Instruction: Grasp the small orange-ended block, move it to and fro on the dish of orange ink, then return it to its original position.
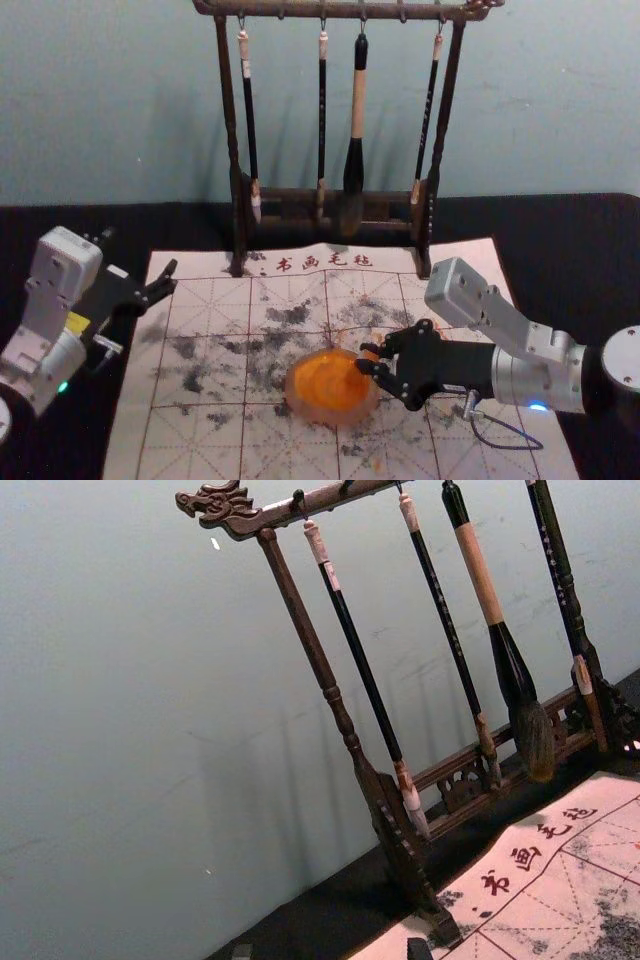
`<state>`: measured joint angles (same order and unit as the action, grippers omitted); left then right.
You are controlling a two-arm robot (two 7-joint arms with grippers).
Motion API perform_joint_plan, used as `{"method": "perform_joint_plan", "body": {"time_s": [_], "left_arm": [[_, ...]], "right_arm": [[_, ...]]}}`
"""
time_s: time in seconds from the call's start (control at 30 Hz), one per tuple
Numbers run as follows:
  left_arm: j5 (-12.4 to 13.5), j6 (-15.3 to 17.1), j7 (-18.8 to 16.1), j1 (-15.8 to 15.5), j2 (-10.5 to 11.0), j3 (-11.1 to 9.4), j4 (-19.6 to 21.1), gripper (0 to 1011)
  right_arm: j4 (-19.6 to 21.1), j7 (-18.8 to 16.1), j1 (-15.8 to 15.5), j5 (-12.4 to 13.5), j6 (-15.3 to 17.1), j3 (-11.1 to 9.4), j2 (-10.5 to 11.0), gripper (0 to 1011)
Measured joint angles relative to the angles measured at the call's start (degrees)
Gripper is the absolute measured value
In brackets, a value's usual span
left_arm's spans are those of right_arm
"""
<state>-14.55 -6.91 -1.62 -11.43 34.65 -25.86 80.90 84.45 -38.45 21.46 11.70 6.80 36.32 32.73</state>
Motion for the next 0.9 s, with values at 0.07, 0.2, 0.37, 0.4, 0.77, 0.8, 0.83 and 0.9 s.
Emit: {"method": "perform_joint_plan", "body": {"time_s": [0.07,0.2,0.37,0.4,0.77,0.8,0.83,0.9], "left_arm": [[0.0,0.0,0.0,0.0,0.0,0.0,0.0,1002],[0.0,0.0,0.0,0.0,0.0,0.0,0.0,1001],[0.0,0.0,0.0,0.0,0.0,0.0,0.0,1001],[0.0,0.0,0.0,0.0,0.0,0.0,0.0,1001],[0.0,0.0,0.0,0.0,0.0,0.0,0.0,1001],[0.0,0.0,0.0,0.0,0.0,0.0,0.0,1001],[0.0,0.0,0.0,0.0,0.0,0.0,0.0,1001],[0.0,0.0,0.0,0.0,0.0,0.0,0.0,1001]], "right_arm": [[0.67,-0.2,-0.38,0.24,0.17,-0.12,0.43,104],[1.78,-0.59,-0.88,0.78,0.41,-0.22,0.93,104],[2.56,-0.87,-1.12,1.29,0.48,-0.26,1.21,104],[2.7,-0.87,-1.17,1.37,0.5,-0.28,1.25,104],[5.47,1.14,-2.24,3.32,2.18,-2.26,2.02,104],[5.76,1.44,-2.39,3.43,2.34,-2.5,2.17,104],[6.12,1.78,-2.59,3.54,2.5,-2.83,2.38,104],[7.06,2.7,-3.13,3.81,3.07,-3.7,3.06,104]]}}
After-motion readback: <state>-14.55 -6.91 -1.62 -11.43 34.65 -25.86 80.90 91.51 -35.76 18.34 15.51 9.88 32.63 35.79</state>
